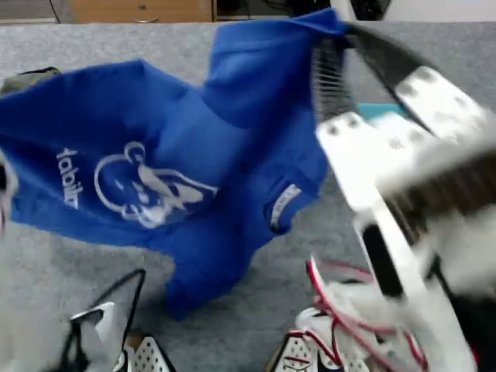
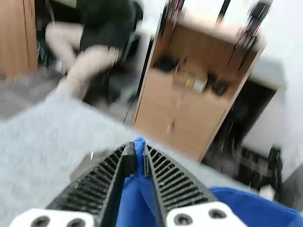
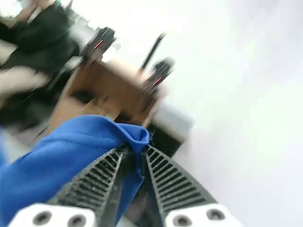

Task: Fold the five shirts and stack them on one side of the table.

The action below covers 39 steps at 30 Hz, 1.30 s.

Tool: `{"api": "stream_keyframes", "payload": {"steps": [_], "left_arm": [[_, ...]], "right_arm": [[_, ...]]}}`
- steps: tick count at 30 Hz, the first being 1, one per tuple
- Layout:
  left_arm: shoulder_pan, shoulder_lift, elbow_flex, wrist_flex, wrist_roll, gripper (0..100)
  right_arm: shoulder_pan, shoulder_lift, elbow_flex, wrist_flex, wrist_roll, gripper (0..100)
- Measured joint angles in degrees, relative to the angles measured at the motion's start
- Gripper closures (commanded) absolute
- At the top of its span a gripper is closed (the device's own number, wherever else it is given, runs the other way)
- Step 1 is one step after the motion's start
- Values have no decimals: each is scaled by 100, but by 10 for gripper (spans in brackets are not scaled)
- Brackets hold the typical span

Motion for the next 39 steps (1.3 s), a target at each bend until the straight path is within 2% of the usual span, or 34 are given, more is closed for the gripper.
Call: {"api": "stream_keyframes", "payload": {"steps": [3,7,16,20,25,30,39], "left_arm": [[9,-466,26,0,-9,981],[62,-905,738,9,-62,981],[62,-2629,3226,0,-62,981],[70,-3253,3930,0,-62,981],[70,-3956,4009,0,-62,981],[70,-4018,3684,-308,-62,981],[70,-4035,3279,-941,-105,981]], "right_arm": [[237,-343,0,-536,0,996],[316,-651,642,-1354,0,996],[316,-1257,2418,-3130,167,996],[316,-1257,2743,-3270,501,996],[0,-1301,2673,-3279,580,996],[-53,-1310,2400,-3218,580,996],[-53,-1433,1556,-2418,580,996]]}}
